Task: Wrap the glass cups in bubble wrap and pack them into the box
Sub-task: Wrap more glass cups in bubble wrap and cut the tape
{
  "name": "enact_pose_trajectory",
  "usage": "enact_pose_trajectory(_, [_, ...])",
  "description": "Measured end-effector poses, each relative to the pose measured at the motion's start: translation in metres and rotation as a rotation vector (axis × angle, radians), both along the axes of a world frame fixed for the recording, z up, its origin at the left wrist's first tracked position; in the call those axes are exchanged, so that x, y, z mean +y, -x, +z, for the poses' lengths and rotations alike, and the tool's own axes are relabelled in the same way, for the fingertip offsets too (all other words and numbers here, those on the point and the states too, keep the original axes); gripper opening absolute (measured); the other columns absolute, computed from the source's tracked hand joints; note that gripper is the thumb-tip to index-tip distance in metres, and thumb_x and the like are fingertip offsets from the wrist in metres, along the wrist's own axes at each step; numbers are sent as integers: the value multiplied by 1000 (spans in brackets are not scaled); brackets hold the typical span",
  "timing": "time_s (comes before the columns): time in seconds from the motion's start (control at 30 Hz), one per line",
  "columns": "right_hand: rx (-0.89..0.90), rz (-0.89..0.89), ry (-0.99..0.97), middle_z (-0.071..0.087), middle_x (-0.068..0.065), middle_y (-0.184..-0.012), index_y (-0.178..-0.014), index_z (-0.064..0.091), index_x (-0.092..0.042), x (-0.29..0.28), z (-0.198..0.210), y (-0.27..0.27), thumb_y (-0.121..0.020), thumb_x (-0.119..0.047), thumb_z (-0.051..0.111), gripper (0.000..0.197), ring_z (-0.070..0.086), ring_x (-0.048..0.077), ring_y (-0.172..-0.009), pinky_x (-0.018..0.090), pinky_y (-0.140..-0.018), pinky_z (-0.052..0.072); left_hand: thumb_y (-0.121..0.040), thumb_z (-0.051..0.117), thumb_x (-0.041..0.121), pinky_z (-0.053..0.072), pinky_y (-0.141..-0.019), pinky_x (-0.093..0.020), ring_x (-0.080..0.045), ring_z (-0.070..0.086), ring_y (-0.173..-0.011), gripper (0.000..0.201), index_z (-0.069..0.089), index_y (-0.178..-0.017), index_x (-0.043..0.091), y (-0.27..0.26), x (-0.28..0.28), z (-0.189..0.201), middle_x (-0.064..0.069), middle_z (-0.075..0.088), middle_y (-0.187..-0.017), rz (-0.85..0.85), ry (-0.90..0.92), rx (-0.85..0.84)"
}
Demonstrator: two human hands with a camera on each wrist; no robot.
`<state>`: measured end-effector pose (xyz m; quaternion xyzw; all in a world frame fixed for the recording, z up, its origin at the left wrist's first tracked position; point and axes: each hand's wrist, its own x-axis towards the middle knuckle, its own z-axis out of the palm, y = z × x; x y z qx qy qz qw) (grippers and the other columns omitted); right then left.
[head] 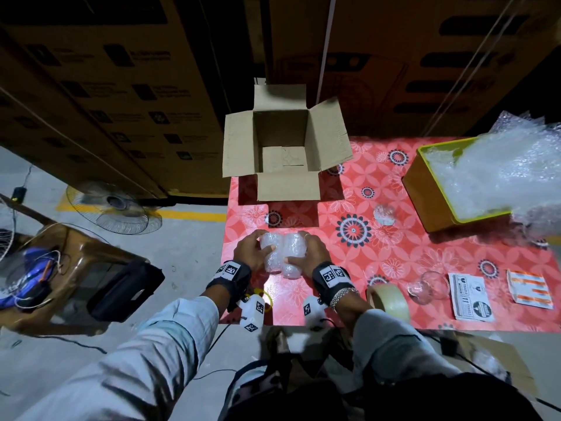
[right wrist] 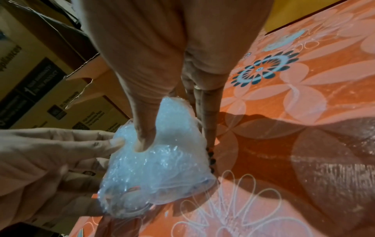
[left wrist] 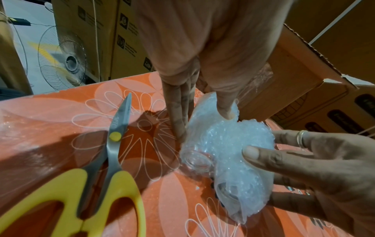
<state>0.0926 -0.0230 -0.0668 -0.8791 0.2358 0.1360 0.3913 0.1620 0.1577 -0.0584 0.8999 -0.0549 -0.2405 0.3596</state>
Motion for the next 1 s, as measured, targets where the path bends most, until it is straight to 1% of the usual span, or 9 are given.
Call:
enact_pose_trajectory(0.1, [9,18,-7,50,11,-145,-152,41,-13,0,6,-1,-76,-31,89,91,51,30,-133,38,-109,45,-91,78,34,56,-93,-42,-30,69,-105,50,61,-136,24,-1,0,3,-9,73,-121,-14,-7,4])
enact_pose_trajectory(0.27, [6,50,22,46,11,-152,-157,33,-15,-2,10,-1,-81,-34,85,94,48,28,-137,33,-109,42,-93,76,29,52,-101,-37,-28,64,-120,66,47,-153,28,4,7,9,-7,65,-139,-43,-2,11])
enact_pose_trajectory(0.47, [-57,38,33,37,8,-155,-159,27,-17,1,32,18,-86,-32,81,92,45,27,-138,35,-112,42,-89,81,26,54,-100,-40,-29,64,-119,84,34,-159,25,18,16,17,-10,67,-132,3,-3,33])
enact_pose_trajectory(0.57, [-188,12,44,45,0,-142,-143,50,-16,6,48,39,-87,-23,80,64,53,22,-127,32,-103,51,-88,82,19,56,-93,-38,-27,67,-110,73,44,-150,20,32,33,23,-7,67,-126,58,18,3])
enact_pose_trajectory(0.63, [-221,30,-87,53,-2,-128,-133,58,-18,17,59,57,-87,-14,80,51,59,15,-110,14,-77,55,-85,83,15,54,-90,-35,-24,68,-104,67,51,-144,18,48,49,22,-5,67,-120,72,14,-31])
enact_pose_trajectory(0.7, [-178,48,-287,60,4,-112,-126,63,-16,32,57,71,-85,-6,79,45,61,12,-90,12,-62,53,-82,85,13,52,-91,-35,-23,67,-101,63,55,-137,18,67,69,14,-3,68,-115,68,-19,-55])
enact_pose_trajectory(0.83, [-82,21,-303,61,-4,-87,-105,72,-23,59,18,81,-77,-7,82,34,55,10,-71,30,-68,57,-75,89,17,58,-85,-40,-25,70,-91,50,60,-116,27,103,96,-11,1,73,-100,130,-43,18])
enact_pose_trajectory(0.9, [4,27,-239,60,-8,-81,-95,68,-23,71,-3,82,-75,-11,82,28,53,10,-68,32,-72,53,-72,91,22,60,-77,-38,-27,71,-81,46,61,-107,28,117,100,-20,-1,70,-89,164,-15,68])
enact_pose_trajectory(1.0, [50,78,-200,60,-6,-80,-92,66,-22,89,-17,82,-74,-6,83,29,55,15,-71,34,-75,53,-74,91,18,60,-78,-37,-24,72,-80,44,67,-111,23,128,98,-30,-3,70,-95,159,-35,67])
